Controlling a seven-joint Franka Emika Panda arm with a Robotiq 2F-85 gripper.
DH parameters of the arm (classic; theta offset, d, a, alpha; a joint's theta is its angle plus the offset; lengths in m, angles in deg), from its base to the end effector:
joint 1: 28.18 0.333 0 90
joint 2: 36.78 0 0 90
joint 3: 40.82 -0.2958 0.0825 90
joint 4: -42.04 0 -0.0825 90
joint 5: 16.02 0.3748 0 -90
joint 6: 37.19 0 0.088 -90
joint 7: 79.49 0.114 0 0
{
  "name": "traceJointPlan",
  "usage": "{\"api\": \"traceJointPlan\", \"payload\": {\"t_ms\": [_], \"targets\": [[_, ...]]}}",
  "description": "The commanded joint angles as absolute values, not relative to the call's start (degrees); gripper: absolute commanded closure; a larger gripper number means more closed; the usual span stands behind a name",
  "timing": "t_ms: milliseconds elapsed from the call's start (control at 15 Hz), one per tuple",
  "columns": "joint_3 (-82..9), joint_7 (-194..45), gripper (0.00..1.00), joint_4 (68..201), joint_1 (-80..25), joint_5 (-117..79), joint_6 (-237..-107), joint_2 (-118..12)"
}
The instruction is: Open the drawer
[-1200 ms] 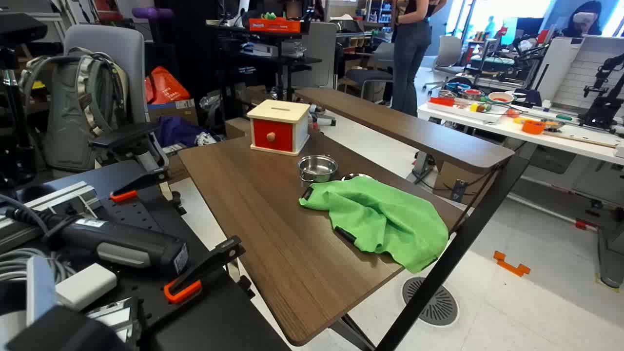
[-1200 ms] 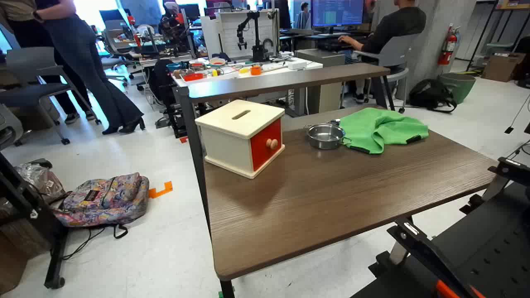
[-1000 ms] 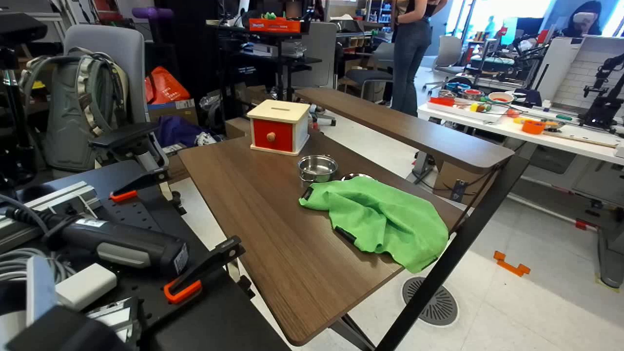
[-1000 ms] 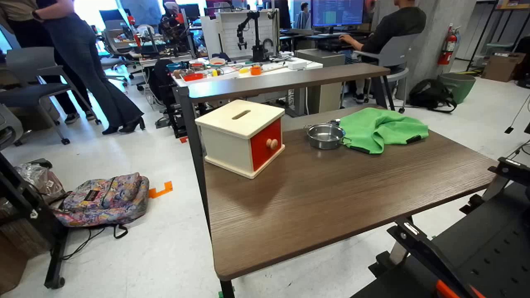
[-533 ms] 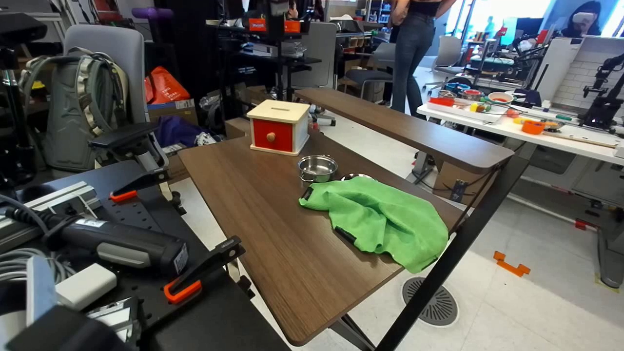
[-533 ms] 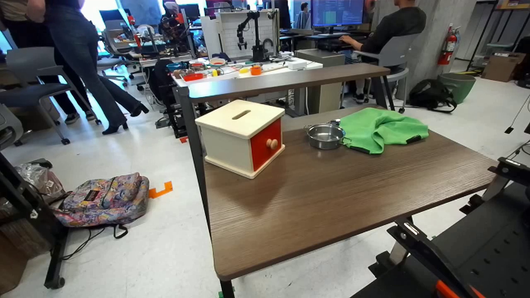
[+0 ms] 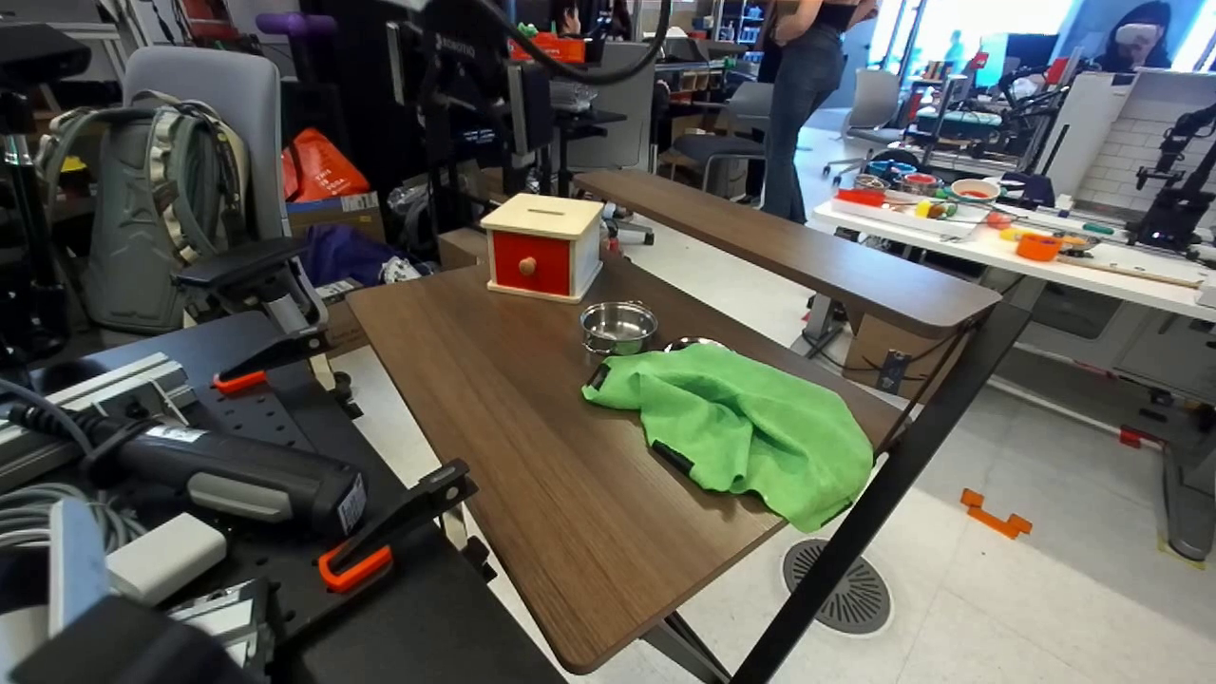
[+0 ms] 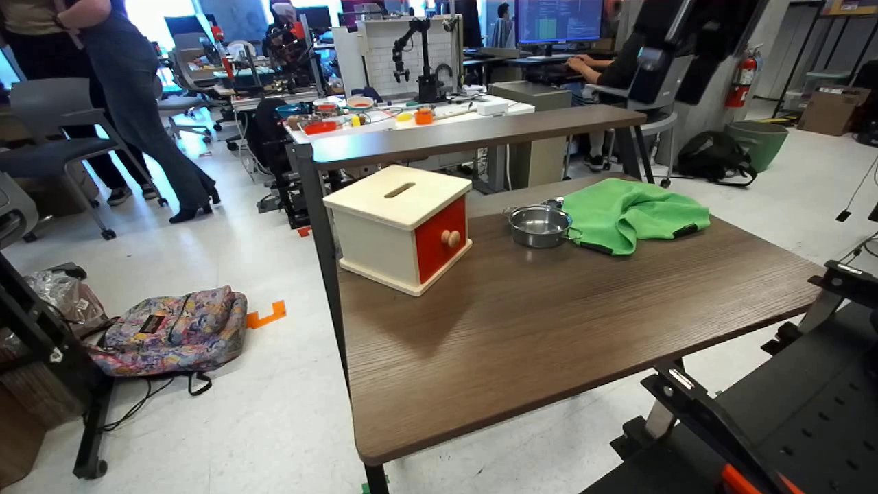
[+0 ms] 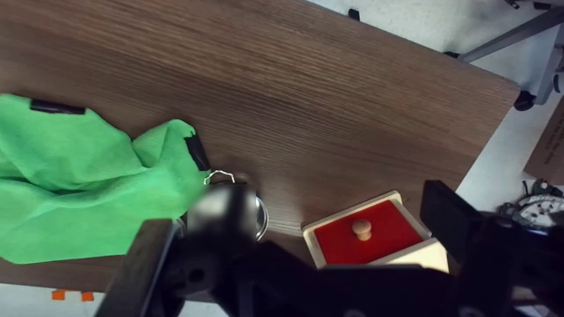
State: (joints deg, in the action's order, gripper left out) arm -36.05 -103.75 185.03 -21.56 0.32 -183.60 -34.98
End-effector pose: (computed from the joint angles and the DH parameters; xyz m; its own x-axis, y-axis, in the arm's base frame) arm 0.4699 0.0124 0.2851 0.9678 0.2117 0.1365 0.2298 -0.9639 -0.1346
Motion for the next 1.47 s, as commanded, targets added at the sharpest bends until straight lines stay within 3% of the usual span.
{"api": "traceJointPlan", "payload": {"t_ms": [0,667,1400], "targets": [[-40.9,-108.0,0.00,178.2,-22.1,2.3,-187.8,-46.4],[-49.4,-108.9,0.00,164.9,-26.9,-10.9,-194.9,-66.4],[-52.7,-107.6,0.00,157.7,-26.7,-19.5,-200.0,-74.7]]}}
